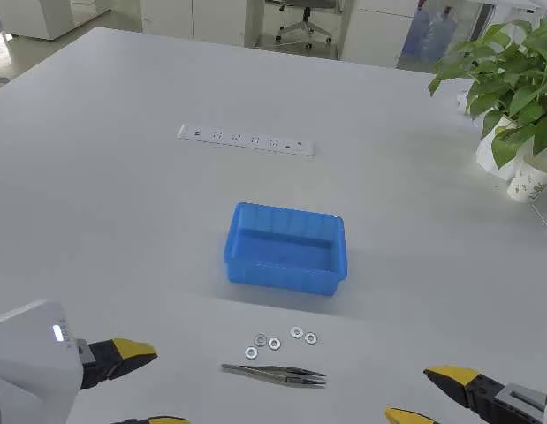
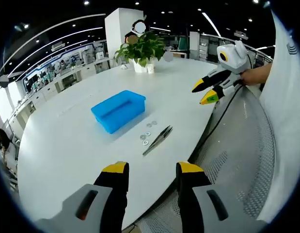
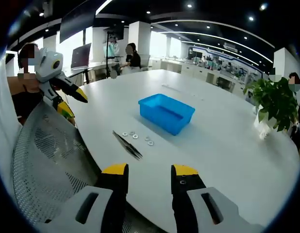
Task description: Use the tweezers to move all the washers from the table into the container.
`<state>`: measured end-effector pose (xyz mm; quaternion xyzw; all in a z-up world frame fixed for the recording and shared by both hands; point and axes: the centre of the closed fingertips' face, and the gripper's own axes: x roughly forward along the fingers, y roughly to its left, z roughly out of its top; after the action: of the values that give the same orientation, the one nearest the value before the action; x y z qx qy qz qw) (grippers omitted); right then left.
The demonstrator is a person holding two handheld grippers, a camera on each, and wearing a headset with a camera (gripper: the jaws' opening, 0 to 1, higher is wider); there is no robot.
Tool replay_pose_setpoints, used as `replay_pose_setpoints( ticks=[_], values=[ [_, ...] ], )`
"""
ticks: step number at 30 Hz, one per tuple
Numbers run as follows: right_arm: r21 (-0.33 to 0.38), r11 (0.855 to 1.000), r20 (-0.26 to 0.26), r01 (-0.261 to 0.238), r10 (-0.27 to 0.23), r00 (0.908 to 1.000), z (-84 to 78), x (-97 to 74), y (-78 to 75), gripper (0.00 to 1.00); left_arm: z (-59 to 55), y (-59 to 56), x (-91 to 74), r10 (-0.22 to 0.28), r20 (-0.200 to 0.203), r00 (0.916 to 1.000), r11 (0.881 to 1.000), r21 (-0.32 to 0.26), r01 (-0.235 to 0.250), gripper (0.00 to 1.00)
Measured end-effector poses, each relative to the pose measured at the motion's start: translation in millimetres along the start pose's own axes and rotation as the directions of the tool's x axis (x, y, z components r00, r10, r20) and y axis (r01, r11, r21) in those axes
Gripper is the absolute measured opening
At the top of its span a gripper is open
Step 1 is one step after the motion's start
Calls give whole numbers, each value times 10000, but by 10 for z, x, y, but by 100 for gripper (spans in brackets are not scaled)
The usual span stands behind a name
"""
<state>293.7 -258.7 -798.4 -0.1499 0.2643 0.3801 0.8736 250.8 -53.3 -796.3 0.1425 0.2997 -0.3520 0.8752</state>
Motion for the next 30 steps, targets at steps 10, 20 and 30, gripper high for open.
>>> replay_pose_setpoints(
  ticks=[10,20,30],
  values=[
    [-6,10000,-7,-7,7,10000,-4,-2,2,36,8,-15,9,-39,25,10000,10000,-2,39,43],
    [-8,10000,-31,-40,40,10000,-8,3,6,36,5,-11,17,-60,-13,10000,10000,9,60,43],
    [30,10000,-38,-80,80,10000,-7,1,7,36,-28,-22,31,-158,-144,9998,9999,5,158,43]
  ],
)
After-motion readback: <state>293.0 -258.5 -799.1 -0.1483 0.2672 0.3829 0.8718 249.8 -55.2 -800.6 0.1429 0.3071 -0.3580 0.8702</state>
